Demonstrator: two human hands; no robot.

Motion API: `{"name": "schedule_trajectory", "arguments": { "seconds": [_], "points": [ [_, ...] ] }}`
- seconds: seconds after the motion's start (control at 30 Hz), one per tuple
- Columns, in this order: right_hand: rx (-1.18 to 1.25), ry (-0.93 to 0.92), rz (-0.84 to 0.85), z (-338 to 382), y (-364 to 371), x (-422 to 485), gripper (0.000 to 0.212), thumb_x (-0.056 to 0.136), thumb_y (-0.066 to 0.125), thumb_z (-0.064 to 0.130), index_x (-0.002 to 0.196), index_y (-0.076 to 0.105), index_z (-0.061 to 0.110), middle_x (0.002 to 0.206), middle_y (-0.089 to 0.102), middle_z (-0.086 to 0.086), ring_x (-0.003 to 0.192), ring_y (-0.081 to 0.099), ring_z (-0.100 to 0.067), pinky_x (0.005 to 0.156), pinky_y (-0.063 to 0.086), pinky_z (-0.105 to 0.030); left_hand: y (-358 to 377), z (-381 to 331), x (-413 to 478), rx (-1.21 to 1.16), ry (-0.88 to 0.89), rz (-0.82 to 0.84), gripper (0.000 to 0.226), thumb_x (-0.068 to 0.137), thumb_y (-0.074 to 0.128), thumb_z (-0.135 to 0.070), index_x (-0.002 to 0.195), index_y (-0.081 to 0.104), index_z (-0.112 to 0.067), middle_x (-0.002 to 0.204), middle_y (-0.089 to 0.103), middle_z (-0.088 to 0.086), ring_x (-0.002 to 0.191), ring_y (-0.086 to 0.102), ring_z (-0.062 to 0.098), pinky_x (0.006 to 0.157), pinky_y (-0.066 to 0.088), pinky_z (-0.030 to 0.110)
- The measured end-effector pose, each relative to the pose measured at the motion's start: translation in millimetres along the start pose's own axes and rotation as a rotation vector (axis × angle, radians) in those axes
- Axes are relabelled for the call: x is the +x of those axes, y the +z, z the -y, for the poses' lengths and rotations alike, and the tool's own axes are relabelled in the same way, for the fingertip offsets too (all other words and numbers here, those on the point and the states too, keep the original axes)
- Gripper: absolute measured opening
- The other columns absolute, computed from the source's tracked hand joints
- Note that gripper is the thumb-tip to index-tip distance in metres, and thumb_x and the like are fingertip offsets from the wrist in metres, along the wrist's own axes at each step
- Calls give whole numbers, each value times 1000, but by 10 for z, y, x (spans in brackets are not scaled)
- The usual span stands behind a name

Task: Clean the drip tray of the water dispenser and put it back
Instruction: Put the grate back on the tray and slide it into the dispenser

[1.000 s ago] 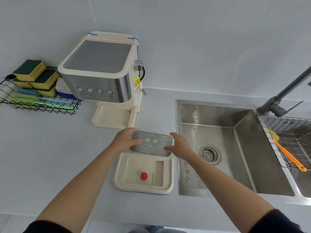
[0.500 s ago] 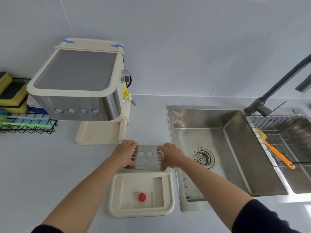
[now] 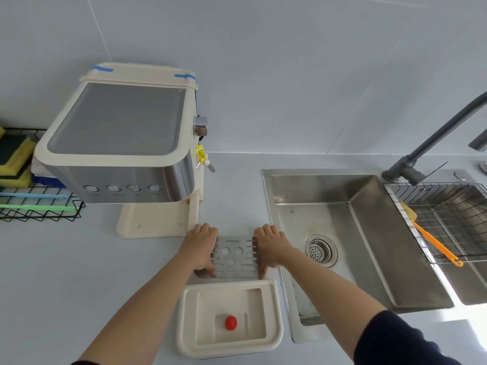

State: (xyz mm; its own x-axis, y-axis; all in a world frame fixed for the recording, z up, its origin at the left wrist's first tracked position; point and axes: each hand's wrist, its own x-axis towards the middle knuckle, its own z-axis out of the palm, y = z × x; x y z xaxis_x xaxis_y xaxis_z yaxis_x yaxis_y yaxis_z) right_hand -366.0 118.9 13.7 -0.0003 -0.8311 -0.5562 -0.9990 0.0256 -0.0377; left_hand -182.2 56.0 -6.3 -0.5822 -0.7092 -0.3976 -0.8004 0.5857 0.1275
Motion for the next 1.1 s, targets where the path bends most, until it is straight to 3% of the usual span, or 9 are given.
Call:
{"name": "schedule_trajectory", "arguments": {
  "seconds": [0.3, 0.43, 0.53, 0.67, 0.77, 0.87, 0.97, 1.1],
  "points": [
    [51, -36, -118, -71, 65, -78, 97, 53, 83, 46, 126, 31, 8, 126, 34, -8, 118, 33, -25, 102, 34, -35, -24, -3, -76, -1, -26, -72, 85, 50, 80, -51, 115, 38, -16, 120, 37, 2, 110, 34, 21, 90, 32, 29],
    [271, -30, -108, -113, 90, -155, 90, 57, 85, 29, 125, 29, 11, 125, 38, -11, 113, 43, -28, 96, 44, -39, 29, 3, -194, -95, -55, -188, 84, 54, 78, -50, 122, 36, -23, 119, 37, 2, 109, 35, 22, 87, 31, 29],
    [471, -23, -119, -120, 109, -195, 82, 62, 82, 13, 125, 29, 15, 119, 45, -14, 102, 54, -32, 88, 50, -42, 106, -9, -294, -235, -80, -233, 83, 61, 78, -42, 129, 33, -25, 115, 41, 3, 98, 47, 21, 83, 39, 29],
    [696, -15, -192, -111, 172, -197, 74, 67, 74, 5, 128, 33, 20, 113, 53, -14, 92, 51, -25, 76, 45, -29, 137, -42, -379, -457, -117, -216, 84, 67, 78, -25, 135, 28, -29, 120, 34, 4, 90, 55, 20, 79, 50, 28],
    [796, 15, -227, -118, 202, -197, 61, 75, 69, 5, 127, 39, 20, 103, 57, -9, 82, 51, -18, 66, 42, -20, 135, -41, -410, -650, -149, -224, 88, 67, 79, -18, 137, 27, -27, 123, 30, 4, 93, 46, 13, 83, 42, 21],
    [868, 51, -294, -126, 183, -217, 52, 78, 65, 6, 123, 43, 20, 78, 53, 6, 65, 49, -6, 52, 41, -6, 88, -31, -429, -780, -159, -227, 90, 66, 79, -16, 139, 25, -25, 124, 31, 4, 98, 41, 10, 84, 36, 18],
    [903, 54, -349, -136, 124, -274, 47, 79, 65, 10, 120, 45, 21, 69, 47, 13, 59, 45, 1, 51, 40, -2, 16, -52, -457, -841, -161, -244, 93, 64, 79, -14, 139, 25, -26, 115, 33, -2, 99, 40, 9, 81, 33, 16],
    [914, 49, -382, -140, 89, -402, 45, 80, 67, 14, 119, 46, 20, 65, 45, 11, 57, 44, -1, 52, 39, -2, -80, -83, -537, -884, -167, -250, 95, 63, 81, -17, 140, 25, -22, 125, 38, 4, 111, 42, 18, 90, 40, 27]
  ]
}}
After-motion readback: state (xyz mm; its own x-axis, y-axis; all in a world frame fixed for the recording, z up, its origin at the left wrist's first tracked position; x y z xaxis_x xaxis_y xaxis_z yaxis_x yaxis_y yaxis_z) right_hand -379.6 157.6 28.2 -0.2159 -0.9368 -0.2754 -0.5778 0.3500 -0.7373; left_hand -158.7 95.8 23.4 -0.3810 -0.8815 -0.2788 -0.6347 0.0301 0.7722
